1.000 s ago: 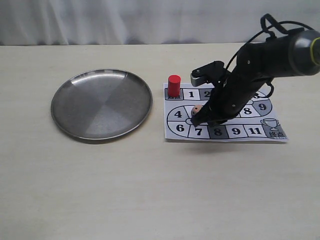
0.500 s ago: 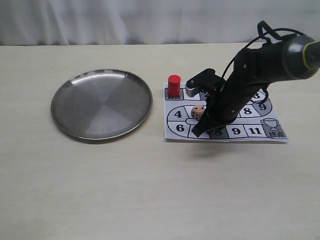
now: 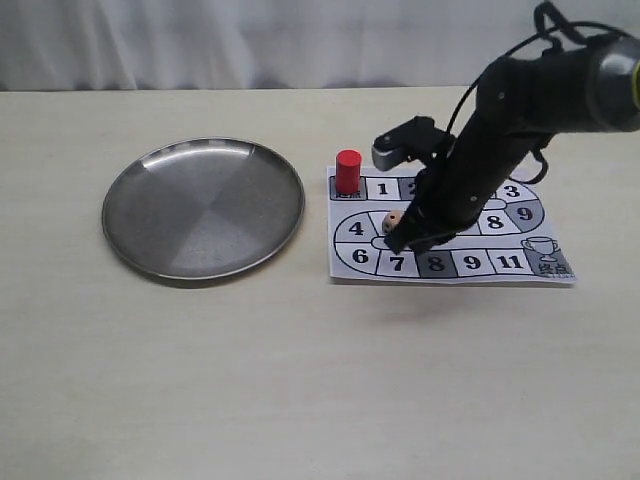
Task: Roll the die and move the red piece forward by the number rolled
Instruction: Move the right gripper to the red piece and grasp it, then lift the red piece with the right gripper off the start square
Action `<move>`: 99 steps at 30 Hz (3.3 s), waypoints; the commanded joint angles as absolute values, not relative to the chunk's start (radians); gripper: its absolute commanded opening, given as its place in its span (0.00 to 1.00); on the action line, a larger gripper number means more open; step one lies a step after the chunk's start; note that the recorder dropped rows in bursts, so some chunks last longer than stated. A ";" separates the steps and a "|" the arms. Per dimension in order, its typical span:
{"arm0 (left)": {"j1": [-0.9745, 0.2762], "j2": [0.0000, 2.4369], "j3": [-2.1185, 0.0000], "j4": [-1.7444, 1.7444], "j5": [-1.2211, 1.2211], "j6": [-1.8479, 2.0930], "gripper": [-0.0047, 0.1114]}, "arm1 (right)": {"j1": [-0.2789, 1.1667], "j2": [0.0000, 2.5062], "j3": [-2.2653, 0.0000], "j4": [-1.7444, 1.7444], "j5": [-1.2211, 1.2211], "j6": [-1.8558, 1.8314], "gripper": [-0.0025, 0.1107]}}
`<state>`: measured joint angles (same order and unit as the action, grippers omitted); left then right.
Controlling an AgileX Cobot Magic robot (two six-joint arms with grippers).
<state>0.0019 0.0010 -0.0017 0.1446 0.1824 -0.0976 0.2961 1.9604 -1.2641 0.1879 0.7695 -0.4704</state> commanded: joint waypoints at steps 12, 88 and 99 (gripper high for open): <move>-0.001 0.000 0.000 0.141 0.173 -0.099 0.04 | 0.324 2.070 -1.505 0.343 0.484 -0.459 0.75; -0.001 0.000 0.000 0.141 0.173 -0.099 0.04 | 0.312 2.296 -1.650 -0.012 0.592 -0.160 0.06; -0.001 0.000 0.000 0.141 0.173 -0.099 0.04 | 0.263 2.051 -1.650 -0.019 0.623 -0.156 0.06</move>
<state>0.0019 0.0010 -0.0017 0.1446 0.1824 -0.0976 0.2893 2.1229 -1.6491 -0.0093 0.6184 -0.1601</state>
